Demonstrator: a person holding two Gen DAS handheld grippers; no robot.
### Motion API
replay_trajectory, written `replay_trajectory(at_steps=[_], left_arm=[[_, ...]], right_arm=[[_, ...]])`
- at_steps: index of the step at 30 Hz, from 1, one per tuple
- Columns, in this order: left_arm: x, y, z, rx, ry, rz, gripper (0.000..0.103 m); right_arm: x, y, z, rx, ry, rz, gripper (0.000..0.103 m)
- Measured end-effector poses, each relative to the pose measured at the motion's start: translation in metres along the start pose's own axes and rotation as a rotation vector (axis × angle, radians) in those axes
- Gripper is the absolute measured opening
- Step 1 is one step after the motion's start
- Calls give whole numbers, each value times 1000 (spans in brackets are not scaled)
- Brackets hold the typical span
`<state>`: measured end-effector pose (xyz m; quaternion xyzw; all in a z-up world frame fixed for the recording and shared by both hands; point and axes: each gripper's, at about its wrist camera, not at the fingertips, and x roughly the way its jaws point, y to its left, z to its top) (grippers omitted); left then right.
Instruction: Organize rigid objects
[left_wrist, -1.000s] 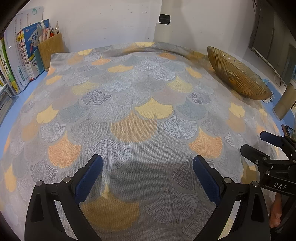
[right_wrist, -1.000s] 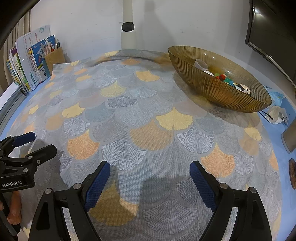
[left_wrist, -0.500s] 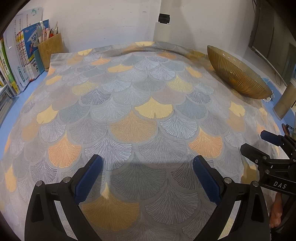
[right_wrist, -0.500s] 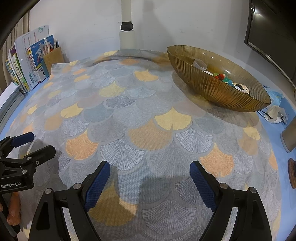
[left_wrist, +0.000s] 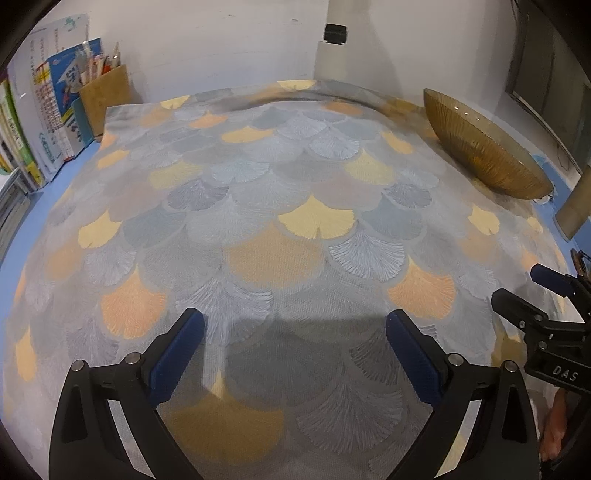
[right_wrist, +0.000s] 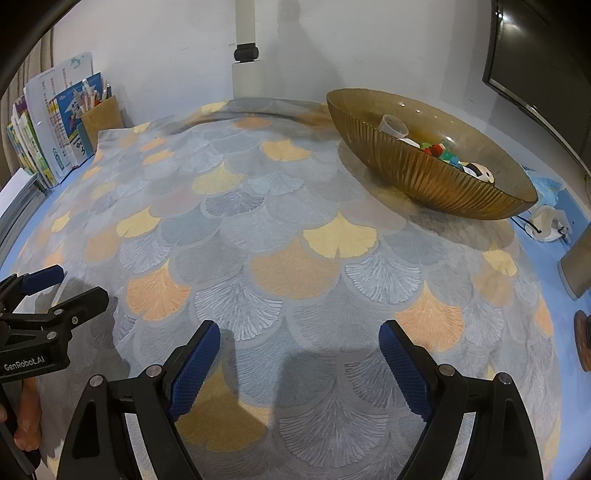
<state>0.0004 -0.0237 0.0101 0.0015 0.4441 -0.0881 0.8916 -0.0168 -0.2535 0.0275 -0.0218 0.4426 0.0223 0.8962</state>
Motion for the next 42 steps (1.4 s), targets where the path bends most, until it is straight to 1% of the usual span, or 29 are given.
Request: replay_trajectory(at_steps=[3, 5, 7, 9, 10, 11, 13, 14, 19, 42], left_arm=[[3, 1, 4, 1, 7, -1, 99], [6, 0, 7, 3, 16, 31, 99], [11, -3, 8, 22, 25, 64, 103], [12, -4, 8, 21, 21, 68, 103], [11, -4, 8, 18, 20, 69, 103], [11, -4, 8, 17, 19, 70, 103], [11, -5, 8, 15, 17, 71, 103], [11, -5, 8, 13, 17, 73, 103], [12, -7, 9, -12, 7, 93, 103], [12, -6, 10, -15, 8, 88, 103]], right_arm=[[1, -1, 0, 12, 6, -13, 87], [0, -2, 0, 20, 9, -18, 87], [2, -2, 1, 27, 18, -26, 87], [8, -6, 2, 49, 49, -46, 94], [10, -9, 3, 69, 60, -60, 101], [11, -12, 4, 80, 68, -66, 103], [14, -18, 4, 113, 86, -49, 103], [14, -20, 4, 118, 85, -53, 103], [13, -19, 4, 113, 84, -54, 103], [12, -13, 3, 106, 83, -53, 103]])
